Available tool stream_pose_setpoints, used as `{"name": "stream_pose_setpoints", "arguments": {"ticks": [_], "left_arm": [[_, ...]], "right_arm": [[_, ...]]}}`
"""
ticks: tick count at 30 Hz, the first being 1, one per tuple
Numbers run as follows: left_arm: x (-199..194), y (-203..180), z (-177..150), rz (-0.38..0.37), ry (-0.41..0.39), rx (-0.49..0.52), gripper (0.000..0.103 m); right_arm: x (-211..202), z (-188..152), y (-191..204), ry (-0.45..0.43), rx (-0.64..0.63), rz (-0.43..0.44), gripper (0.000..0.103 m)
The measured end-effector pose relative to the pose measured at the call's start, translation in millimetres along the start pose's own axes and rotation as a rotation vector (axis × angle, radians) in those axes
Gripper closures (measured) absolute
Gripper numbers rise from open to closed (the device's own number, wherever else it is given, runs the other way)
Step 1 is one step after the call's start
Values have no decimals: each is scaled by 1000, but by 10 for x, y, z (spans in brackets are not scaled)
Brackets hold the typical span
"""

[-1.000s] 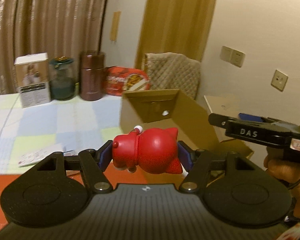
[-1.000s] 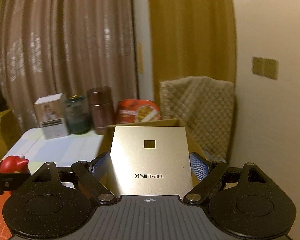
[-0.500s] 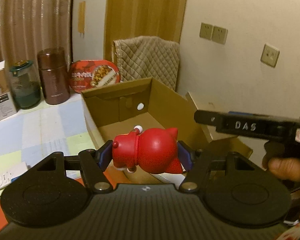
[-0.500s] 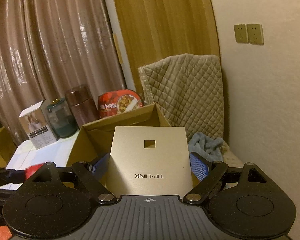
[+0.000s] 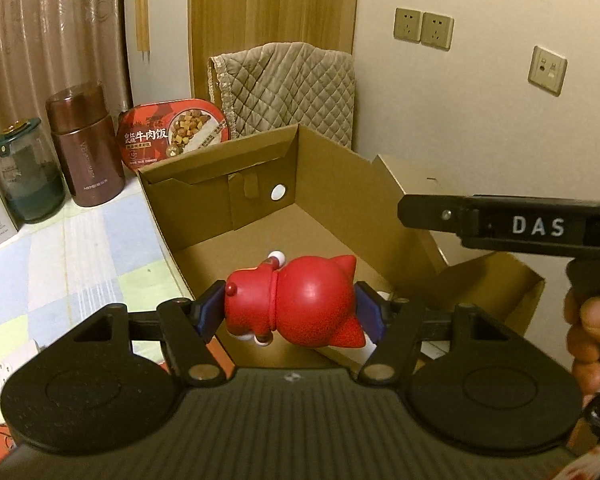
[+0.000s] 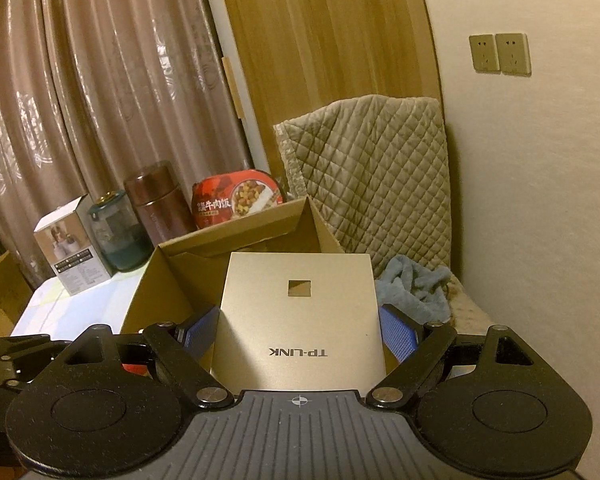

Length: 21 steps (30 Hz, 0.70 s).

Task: Organize rigid objects
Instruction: 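Open both tools to drop the piggy and plate into the box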

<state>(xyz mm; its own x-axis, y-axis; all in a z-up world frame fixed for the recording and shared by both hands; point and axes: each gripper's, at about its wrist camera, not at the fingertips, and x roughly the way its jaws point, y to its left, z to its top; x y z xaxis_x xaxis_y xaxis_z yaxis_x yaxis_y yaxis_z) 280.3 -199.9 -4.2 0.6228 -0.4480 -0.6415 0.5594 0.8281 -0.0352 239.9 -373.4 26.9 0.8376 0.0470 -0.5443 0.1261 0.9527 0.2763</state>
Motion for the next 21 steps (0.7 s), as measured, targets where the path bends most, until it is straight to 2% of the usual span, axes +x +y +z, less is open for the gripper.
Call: {"name": "stream_pose_setpoints", "arguments": {"ticks": [7, 10, 15, 21], "left_arm": [[59, 15, 11, 6, 7, 7, 40], [14, 19, 21, 34, -24, 11, 32], [-112, 97, 49, 56, -67, -19, 32], [-211, 192, 51, 68, -73, -50, 32]], "right_arm": [[11, 0, -2, 0, 7, -3, 20], [12, -8, 2, 2, 7, -5, 20], [12, -12, 6, 3, 6, -3, 20], [25, -21, 51, 6, -1, 14, 20]]}}
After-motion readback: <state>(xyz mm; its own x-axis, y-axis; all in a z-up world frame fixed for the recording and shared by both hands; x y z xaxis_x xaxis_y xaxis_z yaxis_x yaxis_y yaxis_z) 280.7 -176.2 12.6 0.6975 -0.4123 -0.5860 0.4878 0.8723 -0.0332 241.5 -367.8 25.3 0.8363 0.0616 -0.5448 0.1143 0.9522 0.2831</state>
